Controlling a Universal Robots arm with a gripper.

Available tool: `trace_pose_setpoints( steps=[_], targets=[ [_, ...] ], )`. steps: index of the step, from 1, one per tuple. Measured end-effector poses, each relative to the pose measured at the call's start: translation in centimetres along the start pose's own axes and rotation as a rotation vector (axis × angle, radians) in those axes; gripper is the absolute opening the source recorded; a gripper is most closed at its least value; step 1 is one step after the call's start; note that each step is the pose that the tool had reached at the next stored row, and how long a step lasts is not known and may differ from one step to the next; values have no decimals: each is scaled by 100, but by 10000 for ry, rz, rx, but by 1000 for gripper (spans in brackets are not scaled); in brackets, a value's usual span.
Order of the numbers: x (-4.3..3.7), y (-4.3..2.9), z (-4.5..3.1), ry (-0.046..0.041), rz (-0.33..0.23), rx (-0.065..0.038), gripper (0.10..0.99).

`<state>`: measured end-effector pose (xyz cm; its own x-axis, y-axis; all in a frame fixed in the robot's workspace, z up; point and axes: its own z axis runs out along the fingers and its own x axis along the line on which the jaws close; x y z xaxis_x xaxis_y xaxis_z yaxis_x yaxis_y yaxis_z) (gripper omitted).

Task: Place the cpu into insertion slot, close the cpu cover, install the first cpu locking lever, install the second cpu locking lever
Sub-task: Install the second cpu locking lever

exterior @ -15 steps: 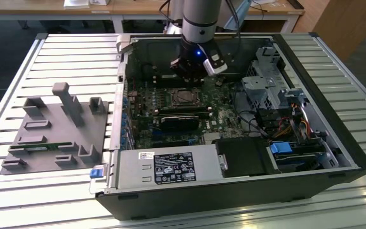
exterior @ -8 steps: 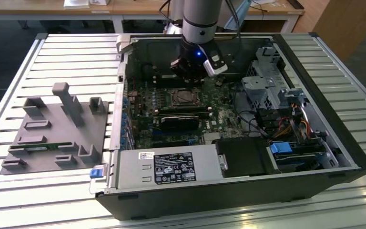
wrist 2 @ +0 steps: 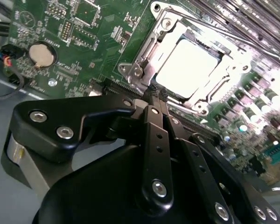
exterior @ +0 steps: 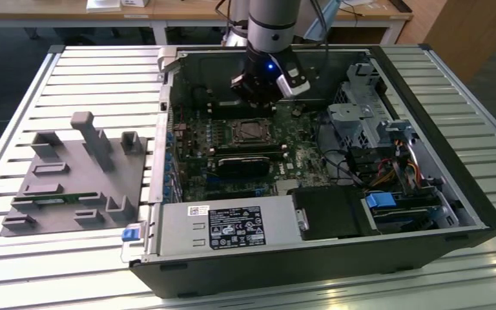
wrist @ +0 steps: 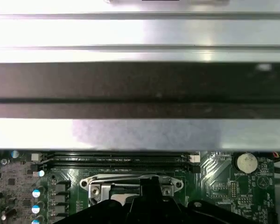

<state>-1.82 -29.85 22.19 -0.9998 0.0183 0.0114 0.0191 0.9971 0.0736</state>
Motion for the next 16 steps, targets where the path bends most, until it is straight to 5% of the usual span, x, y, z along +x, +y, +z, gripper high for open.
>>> trace_pose_setpoints(
  steps=[5,9,16],
  targets=[
    [2,12,-158,0,-1,0,106],
    [1,-14,-166,1,0,-1,106],
    [3,-174,-176,0,0,1,106]
  ],
)
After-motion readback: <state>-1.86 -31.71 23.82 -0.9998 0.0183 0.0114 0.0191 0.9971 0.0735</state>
